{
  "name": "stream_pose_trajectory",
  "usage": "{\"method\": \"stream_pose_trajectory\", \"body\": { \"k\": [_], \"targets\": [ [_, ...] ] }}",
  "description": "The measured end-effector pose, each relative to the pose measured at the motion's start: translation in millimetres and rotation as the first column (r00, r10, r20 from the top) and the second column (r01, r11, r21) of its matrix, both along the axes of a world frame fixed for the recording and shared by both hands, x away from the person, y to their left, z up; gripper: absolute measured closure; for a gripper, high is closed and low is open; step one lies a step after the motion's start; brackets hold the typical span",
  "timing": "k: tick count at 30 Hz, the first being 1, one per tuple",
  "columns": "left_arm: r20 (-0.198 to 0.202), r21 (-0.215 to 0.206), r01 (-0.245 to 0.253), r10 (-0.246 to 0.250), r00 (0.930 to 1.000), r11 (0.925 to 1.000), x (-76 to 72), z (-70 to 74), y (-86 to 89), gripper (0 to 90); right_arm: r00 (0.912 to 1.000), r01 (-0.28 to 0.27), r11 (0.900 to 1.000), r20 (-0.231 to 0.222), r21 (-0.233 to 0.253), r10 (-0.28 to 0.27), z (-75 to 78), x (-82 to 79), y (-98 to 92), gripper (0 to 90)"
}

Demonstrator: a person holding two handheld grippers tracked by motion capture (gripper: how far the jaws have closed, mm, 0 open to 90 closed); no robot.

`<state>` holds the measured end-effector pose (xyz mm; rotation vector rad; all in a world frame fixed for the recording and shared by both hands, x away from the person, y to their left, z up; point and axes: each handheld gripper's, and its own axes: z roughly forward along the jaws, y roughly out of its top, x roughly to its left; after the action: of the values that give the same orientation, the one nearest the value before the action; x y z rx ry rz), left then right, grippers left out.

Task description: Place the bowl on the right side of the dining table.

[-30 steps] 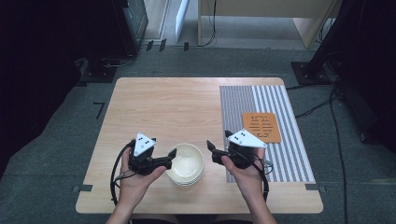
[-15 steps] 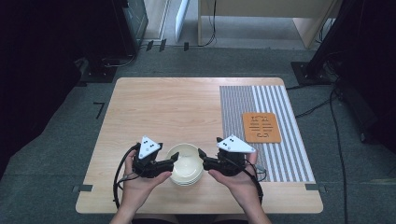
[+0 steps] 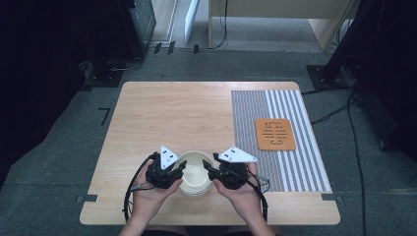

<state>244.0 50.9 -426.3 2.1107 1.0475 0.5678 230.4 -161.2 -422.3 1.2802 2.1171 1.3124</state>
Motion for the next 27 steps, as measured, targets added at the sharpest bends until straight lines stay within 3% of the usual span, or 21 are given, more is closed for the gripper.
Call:
{"method": "stream_pose_trajectory", "body": {
  "k": [5, 8, 13, 21, 24, 27],
  "targets": [
    [0.063, 0.049, -0.015, 0.012, 0.9979, 0.9987, -1.6, -3.2, -4.0, 80.7, 0.9993, 0.030, 0.999, -0.022, -0.027, -0.030, -5.2, 0.9, 3.8, 63.0],
    [0.073, 0.037, 0.004, -0.006, 0.9973, 0.9993, -1.2, -2.3, -1.7, 82.6, 0.9973, 0.060, 0.995, -0.038, -0.075, -0.063, -10.5, 2.5, 8.5, 63.3],
    [0.096, 0.031, 0.030, -0.033, 0.9948, 0.9991, -1.7, -1.0, 0.6, 83.9, 0.9958, 0.076, 0.994, -0.044, -0.073, -0.080, -14.4, 3.2, 10.1, 70.5],
    [0.175, 0.042, 0.055, -0.062, 0.9826, 0.9976, -6.6, 1.7, 1.2, 85.6, 0.9968, 0.077, 0.997, -0.020, -0.027, -0.077, -17.1, 3.3, 9.3, 82.6],
    [0.181, 0.031, 0.061, -0.065, 0.9814, 0.9977, -6.8, 2.5, 2.2, 86.1, 0.9969, 0.079, 0.997, -0.003, -0.011, -0.079, -17.7, 3.7, 7.7, 85.6],
    [0.176, 0.031, 0.069, -0.073, 0.9817, 0.9972, -5.8, 3.0, 2.8, 86.1, 0.9973, 0.072, 0.997, -0.018, 0.000, -0.072, -19.8, 5.9, 7.9, 84.6]
  ]
}}
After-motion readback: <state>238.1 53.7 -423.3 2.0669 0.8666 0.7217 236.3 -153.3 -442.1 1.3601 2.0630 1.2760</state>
